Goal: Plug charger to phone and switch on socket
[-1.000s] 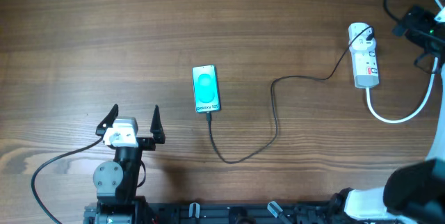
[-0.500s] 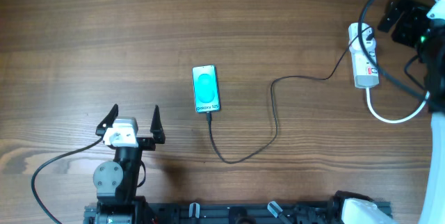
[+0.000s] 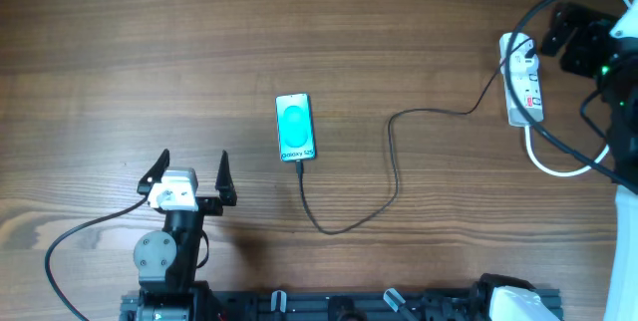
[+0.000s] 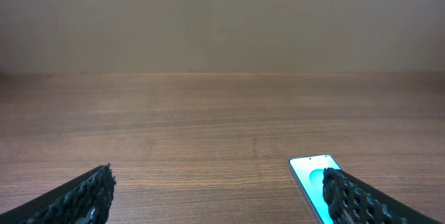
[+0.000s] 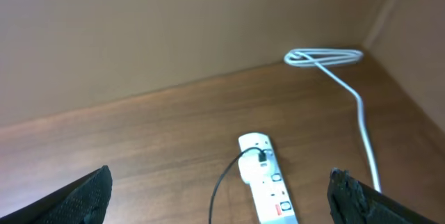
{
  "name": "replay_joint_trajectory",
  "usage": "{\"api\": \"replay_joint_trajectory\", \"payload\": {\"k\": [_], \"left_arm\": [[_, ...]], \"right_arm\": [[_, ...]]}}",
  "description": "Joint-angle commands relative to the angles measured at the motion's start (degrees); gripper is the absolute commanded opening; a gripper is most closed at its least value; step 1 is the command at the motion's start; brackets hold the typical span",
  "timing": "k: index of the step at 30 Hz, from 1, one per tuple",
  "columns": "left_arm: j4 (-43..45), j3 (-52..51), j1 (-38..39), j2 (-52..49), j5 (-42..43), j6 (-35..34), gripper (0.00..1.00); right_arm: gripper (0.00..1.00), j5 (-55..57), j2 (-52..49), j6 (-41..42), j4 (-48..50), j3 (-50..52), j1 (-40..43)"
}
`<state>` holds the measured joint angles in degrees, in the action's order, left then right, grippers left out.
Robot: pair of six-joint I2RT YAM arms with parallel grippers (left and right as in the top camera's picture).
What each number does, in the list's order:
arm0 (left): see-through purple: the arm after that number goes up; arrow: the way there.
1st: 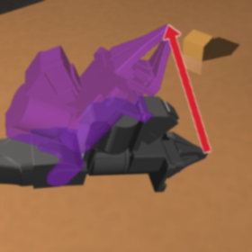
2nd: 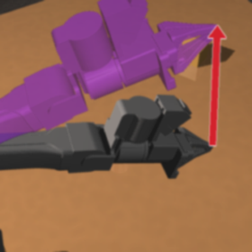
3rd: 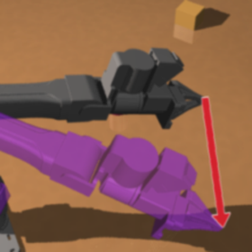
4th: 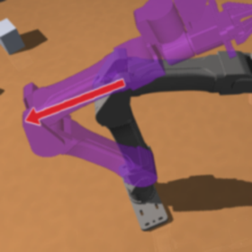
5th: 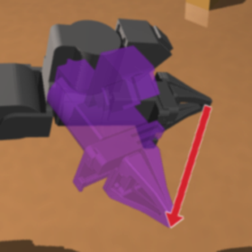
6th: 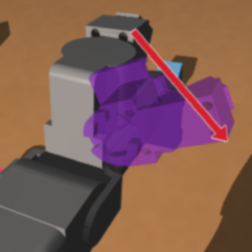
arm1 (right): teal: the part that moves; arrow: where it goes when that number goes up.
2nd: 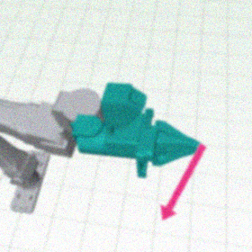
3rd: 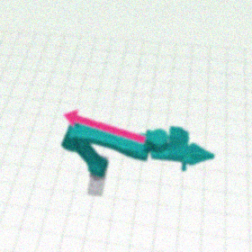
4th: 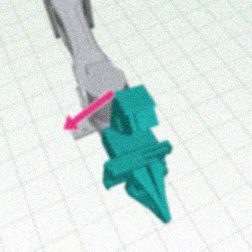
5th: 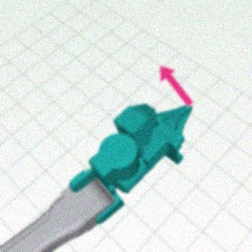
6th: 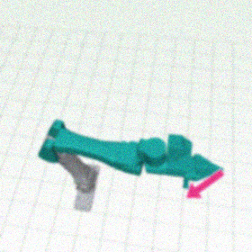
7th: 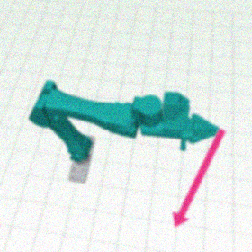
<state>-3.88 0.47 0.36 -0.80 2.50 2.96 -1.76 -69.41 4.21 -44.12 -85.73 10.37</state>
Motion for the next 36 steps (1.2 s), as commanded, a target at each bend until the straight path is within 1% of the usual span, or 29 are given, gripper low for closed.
{"api": "replay_joint_trajectory", "payload": {"k": [1,4,6,8,11,12,13,15,18,20,22,23,27,29,36], "left_arm": [[-0.44,-0.15,-0.15,0.63,0.46,1.11,1.00],[-0.44,-0.15,-0.15,0.63,0.46,1.11,1.00],[-0.44,-0.15,-0.15,0.63,0.46,1.11,1.00],[-0.44,-0.15,-0.15,0.63,0.46,1.11,1.00],[-0.44,-0.15,-0.15,0.63,0.46,1.11,1.00],[-0.44,-0.15,-0.15,0.63,0.46,1.11,1.00],[-0.44,-0.15,-0.15,0.63,0.46,1.11,1.00],[-0.44,-0.15,-0.15,0.63,0.46,1.11,1.00],[-0.44,-0.15,-0.15,0.63,0.46,1.11,1.00],[-0.44,-0.15,-0.15,0.63,0.46,1.11,1.00],[-0.44,-0.15,-0.15,0.63,0.46,1.11,1.00],[-0.44,-0.15,-0.15,0.63,0.46,1.11,1.00],[-0.44,-0.15,-0.15,0.63,0.46,1.11,1.00],[-0.44,-0.15,-0.15,0.63,0.46,1.11,1.00],[-0.44,-0.15,-0.15,0.63,0.46,1.11,1.00]], "right_arm": [[1.00,-9.84,1.64,-3.37,9.11,8.35,-0.35],[1.00,-15.32,3.32,-1.22,23.78,18.45,-0.92],[1.00,-15.26,4.94,4.44,38.56,28.28,-2.14],[1.00,-15.10,7.02,8.26,52.59,38.14,-3.41],[1.00,-13.27,10.43,13.97,68.70,51.34,-4.57],[1.00,-11.85,11.98,16.96,76.87,58.03,-4.63],[1.00,-10.43,13.05,18.86,82.27,62.45,-4.63],[1.00,-7.04,14.71,21.81,90.58,69.44,-4.63],[1.00,-2.25,17.44,24.92,100.19,78.82,-4.63],[1.00,-0.81,19.19,24.92,102.53,82.29,-4.63],[1.00,-0.26,20.96,24.24,101.88,84.46,-4.63],[1.00,0.15,21.73,24.20,100.13,85.22,-4.63],[1.00,0.07,23.76,22.77,86.73,85.44,-4.63],[1.00,0.02,24.46,22.08,81.81,85.44,-4.63],[1.00,-3.04,28.89,14.51,68.98,85.44,-4.70]]}}
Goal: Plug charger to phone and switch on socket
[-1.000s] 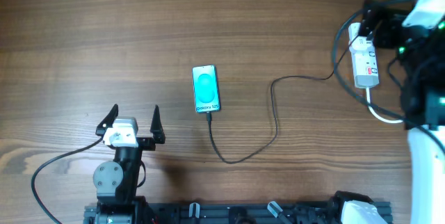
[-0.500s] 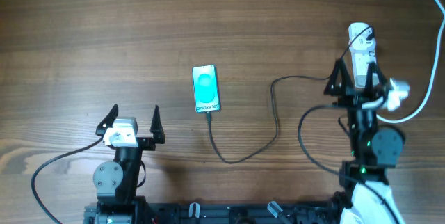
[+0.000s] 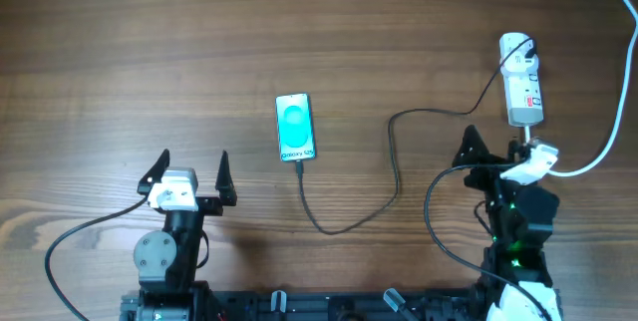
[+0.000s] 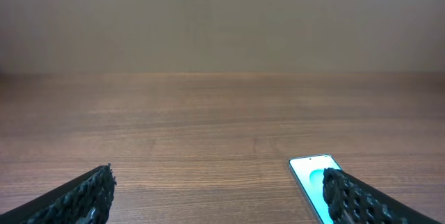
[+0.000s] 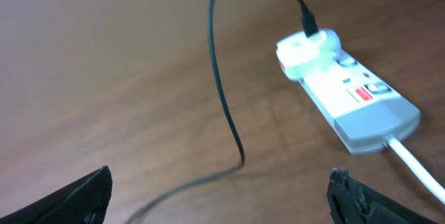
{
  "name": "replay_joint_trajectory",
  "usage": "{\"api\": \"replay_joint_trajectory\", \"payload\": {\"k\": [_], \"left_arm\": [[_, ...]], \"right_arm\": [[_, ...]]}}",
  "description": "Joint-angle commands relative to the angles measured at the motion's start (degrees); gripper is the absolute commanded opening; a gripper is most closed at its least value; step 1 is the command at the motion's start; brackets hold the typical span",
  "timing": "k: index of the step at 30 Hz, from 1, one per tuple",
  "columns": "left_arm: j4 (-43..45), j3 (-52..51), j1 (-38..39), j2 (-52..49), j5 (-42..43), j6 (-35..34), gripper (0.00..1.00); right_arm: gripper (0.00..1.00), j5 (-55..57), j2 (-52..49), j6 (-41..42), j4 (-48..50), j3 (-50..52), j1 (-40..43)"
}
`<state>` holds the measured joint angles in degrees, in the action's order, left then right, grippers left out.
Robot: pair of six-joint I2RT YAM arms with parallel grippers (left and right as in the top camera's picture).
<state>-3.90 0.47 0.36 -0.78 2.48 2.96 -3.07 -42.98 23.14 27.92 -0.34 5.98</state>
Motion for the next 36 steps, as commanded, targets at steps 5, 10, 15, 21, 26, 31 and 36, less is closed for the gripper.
{"api": "replay_joint_trajectory", "payload": {"k": [5,10,15,21,26,31,36], "left_arm": [[-0.42,-0.15,-0.15,0.61,0.48,1.11,1.00],[-0.42,-0.15,-0.15,0.61,0.48,1.11,1.00],[-0.42,-0.15,-0.15,0.61,0.48,1.11,1.00],[-0.42,-0.15,-0.15,0.61,0.48,1.11,1.00],[-0.42,-0.15,-0.15,0.61,0.48,1.11,1.00],[-0.42,-0.15,-0.15,0.61,0.48,1.11,1.00],[-0.42,-0.15,-0.15,0.61,0.48,1.11,1.00]], "right_arm": [[1.00,-4.28,8.76,-8.52,-8.31,0.04,-0.59],[1.00,-5.66,14.43,-12.98,-14.73,0.04,-2.19],[1.00,-9.25,22.23,-18.71,-21.92,0.04,-2.16],[1.00,-9.29,31.43,-20.61,-27.12,0.04,-2.45],[1.00,-9.42,36.87,-20.61,-27.12,0.04,-2.82],[1.00,-9.42,41.31,-20.59,-27.17,0.04,-3.91],[1.00,-9.25,42.82,-20.59,-27.17,0.04,-4.26]]}}
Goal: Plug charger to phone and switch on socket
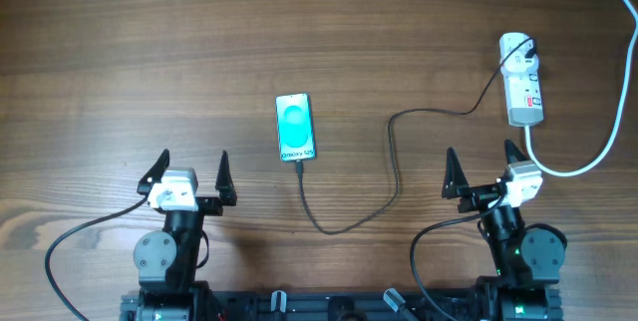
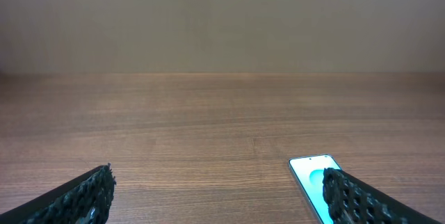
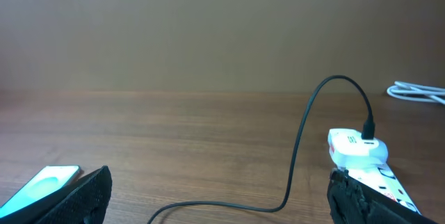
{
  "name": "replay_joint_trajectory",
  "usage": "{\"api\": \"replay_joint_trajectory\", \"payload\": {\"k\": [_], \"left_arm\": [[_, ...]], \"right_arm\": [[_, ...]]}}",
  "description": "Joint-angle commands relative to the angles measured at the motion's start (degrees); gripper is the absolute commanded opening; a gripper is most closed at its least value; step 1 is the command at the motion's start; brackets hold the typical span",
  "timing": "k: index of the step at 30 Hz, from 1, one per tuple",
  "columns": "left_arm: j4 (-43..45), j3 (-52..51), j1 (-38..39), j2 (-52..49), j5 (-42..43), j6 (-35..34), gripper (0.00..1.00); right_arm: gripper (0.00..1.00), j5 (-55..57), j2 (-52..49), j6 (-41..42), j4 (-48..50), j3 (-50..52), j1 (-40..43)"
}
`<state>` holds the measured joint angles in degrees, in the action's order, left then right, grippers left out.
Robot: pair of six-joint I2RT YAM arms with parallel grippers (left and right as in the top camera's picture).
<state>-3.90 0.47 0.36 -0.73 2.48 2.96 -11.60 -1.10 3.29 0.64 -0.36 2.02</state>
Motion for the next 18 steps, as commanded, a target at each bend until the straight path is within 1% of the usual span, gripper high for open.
{"api": "replay_joint_trajectory", "payload": {"k": [1,18], "left_arm": [[-0.42,-0.15,-0.15,0.57,0.48,1.11,1.00],[-0.42,-0.15,-0.15,0.31,0.48,1.11,1.00]], "right_arm": [[1.00,-0.72,0.94,-0.37,0.13,0.07,-0.31],[1.00,-0.70,0.90,-0.15,0.26,0.07,-0.28]]}}
